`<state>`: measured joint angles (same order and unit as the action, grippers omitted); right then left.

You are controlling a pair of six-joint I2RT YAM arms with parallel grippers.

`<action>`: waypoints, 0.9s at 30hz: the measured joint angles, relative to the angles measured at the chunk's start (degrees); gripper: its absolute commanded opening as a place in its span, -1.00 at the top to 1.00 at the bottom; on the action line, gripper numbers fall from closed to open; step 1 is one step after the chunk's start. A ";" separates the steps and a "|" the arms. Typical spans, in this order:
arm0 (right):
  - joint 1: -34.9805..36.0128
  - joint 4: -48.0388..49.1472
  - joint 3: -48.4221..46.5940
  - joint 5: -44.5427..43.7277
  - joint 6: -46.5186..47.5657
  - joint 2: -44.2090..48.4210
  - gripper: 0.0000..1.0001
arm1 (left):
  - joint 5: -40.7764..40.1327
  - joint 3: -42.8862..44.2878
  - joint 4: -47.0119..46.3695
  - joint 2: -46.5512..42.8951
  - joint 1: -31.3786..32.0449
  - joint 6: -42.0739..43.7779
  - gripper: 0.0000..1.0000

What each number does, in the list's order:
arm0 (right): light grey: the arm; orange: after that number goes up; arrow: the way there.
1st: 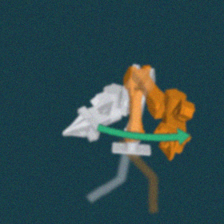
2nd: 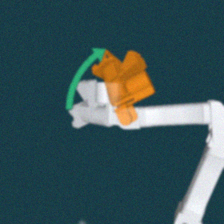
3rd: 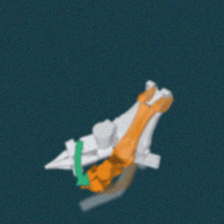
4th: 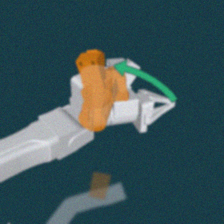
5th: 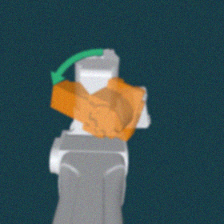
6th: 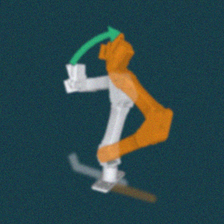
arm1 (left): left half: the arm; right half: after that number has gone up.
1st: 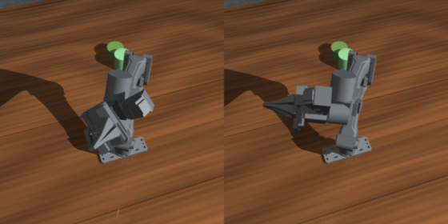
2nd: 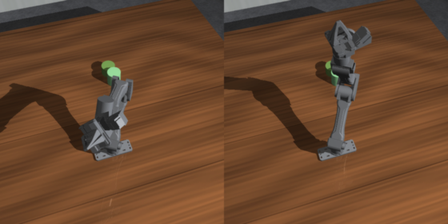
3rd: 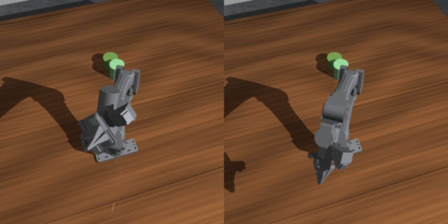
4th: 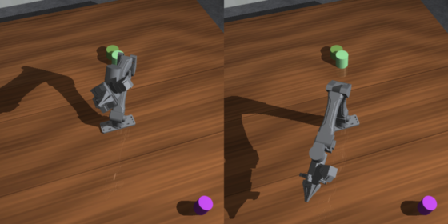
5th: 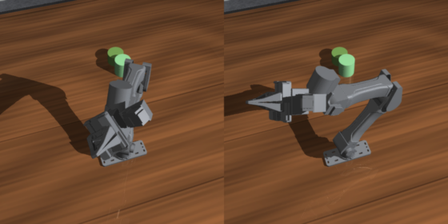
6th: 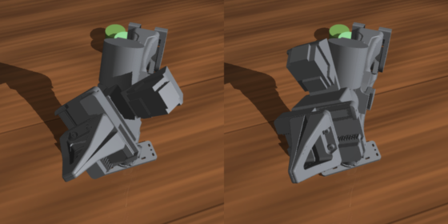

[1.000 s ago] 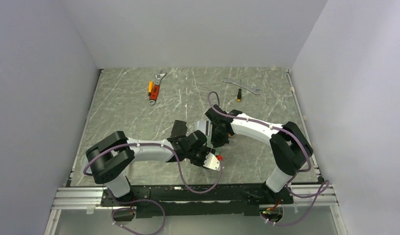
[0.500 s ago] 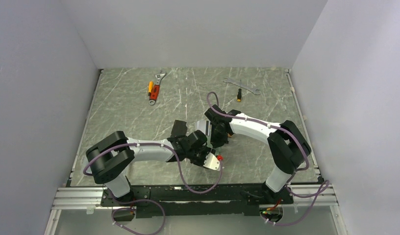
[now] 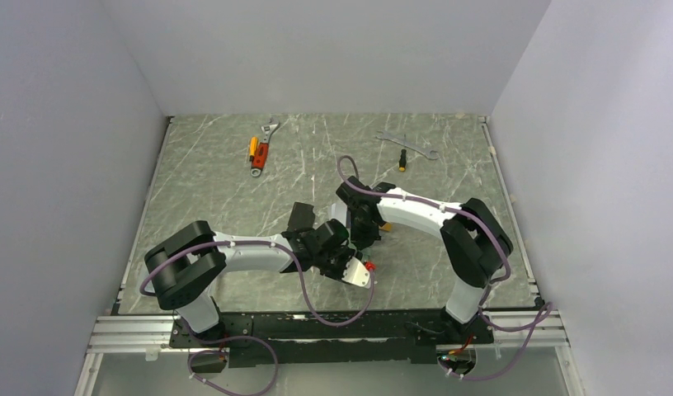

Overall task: Put the credit cards into the card holder
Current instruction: Close the card holder at the center of the board.

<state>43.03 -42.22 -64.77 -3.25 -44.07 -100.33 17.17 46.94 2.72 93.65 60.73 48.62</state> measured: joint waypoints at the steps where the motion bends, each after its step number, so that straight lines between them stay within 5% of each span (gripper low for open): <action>1: 0.13 -0.24 -0.26 -0.33 0.13 -0.24 1.00 | 0.00 0.02 0.04 0.00 0.00 0.02 0.14; 27: 7.30 -13.55 -13.05 -10.64 5.40 -13.18 1.00 | -0.61 0.96 9.94 -3.89 0.33 0.83 -0.04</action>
<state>50.33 -55.77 -77.82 -13.89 -38.68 -113.51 16.56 47.90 12.67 89.76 61.06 49.45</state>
